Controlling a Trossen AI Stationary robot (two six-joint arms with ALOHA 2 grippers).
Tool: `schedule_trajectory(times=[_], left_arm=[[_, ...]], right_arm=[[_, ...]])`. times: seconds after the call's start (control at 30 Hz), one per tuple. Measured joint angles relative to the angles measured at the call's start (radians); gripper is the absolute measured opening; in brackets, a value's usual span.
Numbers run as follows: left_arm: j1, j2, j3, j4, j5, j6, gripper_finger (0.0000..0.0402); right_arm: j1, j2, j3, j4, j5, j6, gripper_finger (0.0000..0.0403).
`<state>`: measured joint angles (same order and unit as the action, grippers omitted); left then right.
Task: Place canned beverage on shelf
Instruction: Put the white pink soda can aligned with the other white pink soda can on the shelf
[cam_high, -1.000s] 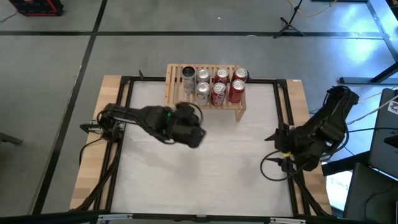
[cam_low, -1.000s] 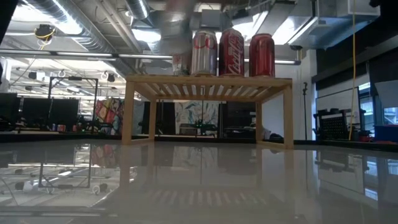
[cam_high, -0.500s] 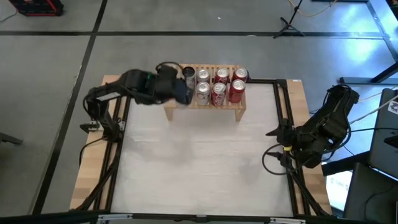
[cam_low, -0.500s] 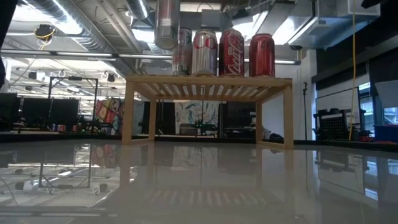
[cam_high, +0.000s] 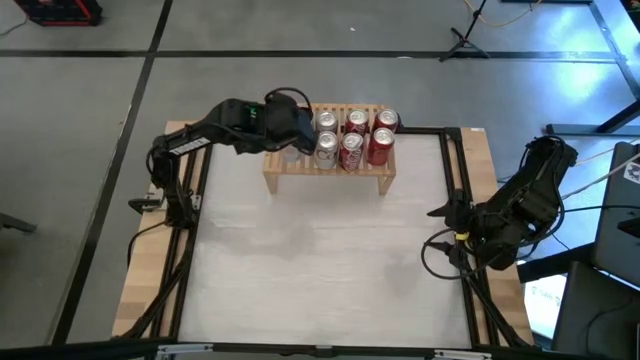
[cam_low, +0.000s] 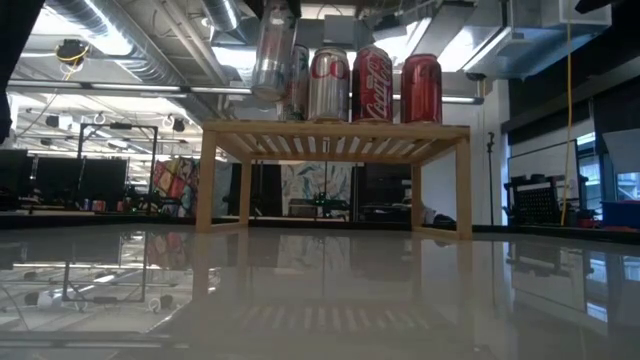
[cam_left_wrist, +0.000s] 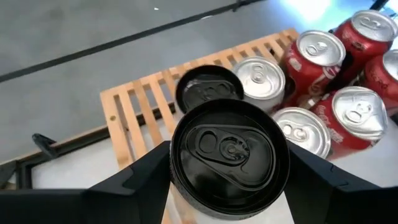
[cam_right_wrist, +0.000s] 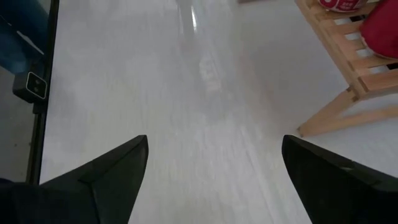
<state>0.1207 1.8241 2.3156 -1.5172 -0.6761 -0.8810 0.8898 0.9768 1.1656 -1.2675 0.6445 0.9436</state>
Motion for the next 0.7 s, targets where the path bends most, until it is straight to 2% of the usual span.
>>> schedule_trajectory(times=[0.23,0.4,0.53,0.7], left_arm=[[-0.036,-0.012,-0.112,-0.019,-0.005,-0.003,0.0234],[-0.037,-0.106,-0.229,0.02,-0.022,-0.006,0.0234],[-0.032,-0.215,-0.357,0.143,-0.02,-0.007,0.0234],[-0.024,-0.336,-0.528,0.395,0.021,0.024,0.0234]], right_arm=[[0.0,0.0,0.0,0.0,0.0,0.002,0.0358],[0.0,0.0,0.0,0.0,0.0,0.002,0.0358],[0.0,0.0,0.0,-0.002,0.001,0.002,0.0358],[0.0,0.0,-0.001,-0.009,0.03,0.003,0.0358]])
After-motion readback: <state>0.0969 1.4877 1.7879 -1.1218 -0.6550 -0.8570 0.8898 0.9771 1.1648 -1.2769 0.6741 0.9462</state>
